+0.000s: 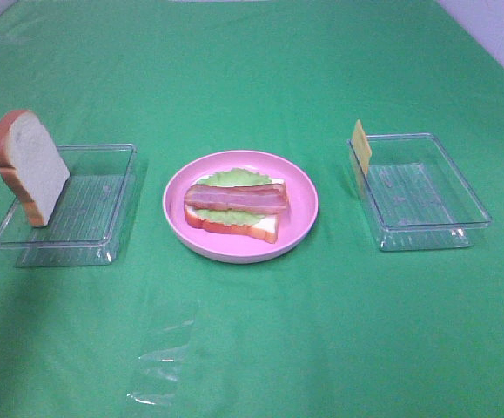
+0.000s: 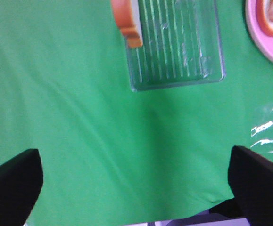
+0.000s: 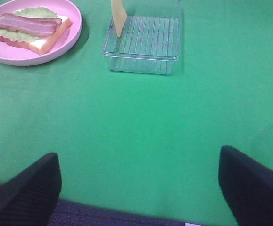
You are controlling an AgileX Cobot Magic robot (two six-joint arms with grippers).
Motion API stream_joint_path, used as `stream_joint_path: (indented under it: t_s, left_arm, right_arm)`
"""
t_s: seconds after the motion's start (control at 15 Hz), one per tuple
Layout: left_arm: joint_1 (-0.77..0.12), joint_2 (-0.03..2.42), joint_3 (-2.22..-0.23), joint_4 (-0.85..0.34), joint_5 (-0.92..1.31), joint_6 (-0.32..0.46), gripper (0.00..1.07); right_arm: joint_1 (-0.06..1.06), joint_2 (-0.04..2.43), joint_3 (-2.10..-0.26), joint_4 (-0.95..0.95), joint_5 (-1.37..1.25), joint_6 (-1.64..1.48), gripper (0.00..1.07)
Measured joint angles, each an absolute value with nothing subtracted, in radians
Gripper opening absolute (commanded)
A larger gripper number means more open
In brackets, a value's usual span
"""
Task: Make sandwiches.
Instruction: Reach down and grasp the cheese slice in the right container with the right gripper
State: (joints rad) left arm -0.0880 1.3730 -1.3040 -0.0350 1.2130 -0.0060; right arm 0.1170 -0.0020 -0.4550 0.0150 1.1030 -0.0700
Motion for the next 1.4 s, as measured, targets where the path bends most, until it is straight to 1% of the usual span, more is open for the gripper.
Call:
stream_joint_path:
  t_s: [0.13, 0.27, 0.33, 0.4, 0.47, 0.53, 0.6, 0.8, 0.93, 1.07, 1.4]
  left_arm:
    - [-0.053, 1.217, -1.141, -0.035, 1.196, -0.01, 1.01]
    - [-0.052, 1.059, -0.985, -0.036, 1.146, -0.011, 1.01]
    - [-0.052, 1.013, -0.944, -0.036, 1.13, -0.014, 1.01]
    - [-0.052, 0.918, -0.866, -0.037, 1.092, -0.022, 1.01]
    - [-0.052, 0.739, -0.74, -0.037, 1.034, -0.037, 1.01]
    - [-0.052, 0.656, -0.695, -0.037, 1.023, -0.044, 1.01]
    - [-0.052, 0.61, -0.673, -0.037, 1.021, -0.044, 1.01]
    - [-0.052, 0.368, -0.566, -0.035, 1.02, -0.038, 1.01]
    - [-0.052, 0.221, -0.551, -0.032, 1.022, -0.027, 1.01]
    - [-0.052, 0.146, -0.537, -0.032, 1.044, -0.013, 1.01]
    - [-0.052, -0.002, -0.521, -0.035, 1.081, -0.01, 1.01]
  right_arm:
    - [0.117, -0.002, -0.455, 0.015, 1.103, -0.07, 0.87]
    - [0.117, -0.002, -0.455, 0.015, 1.103, -0.07, 0.87]
    - [0.117, -0.002, -0.455, 0.015, 1.103, -0.07, 0.87]
    - [0.117, -0.002, -0.455, 0.015, 1.103, -0.07, 0.87]
    - [0.117, -0.002, -0.455, 0.015, 1.103, -0.07, 0.87]
    - [0.117, -0.002, -0.455, 0.015, 1.103, -0.07, 0.87]
    - [0.117, -0.002, -0.455, 0.015, 1.103, -0.07, 0.87]
    - [0.117, -0.002, -0.455, 0.015, 1.103, -0.07, 0.87]
    - [0.117, -0.002, -0.455, 0.015, 1.103, -0.07, 0.87]
    - [0.117, -0.002, -0.455, 0.016, 1.103, -0.07, 0.87]
    - [0.117, -0.002, -0.455, 0.016, 1.103, -0.07, 0.87]
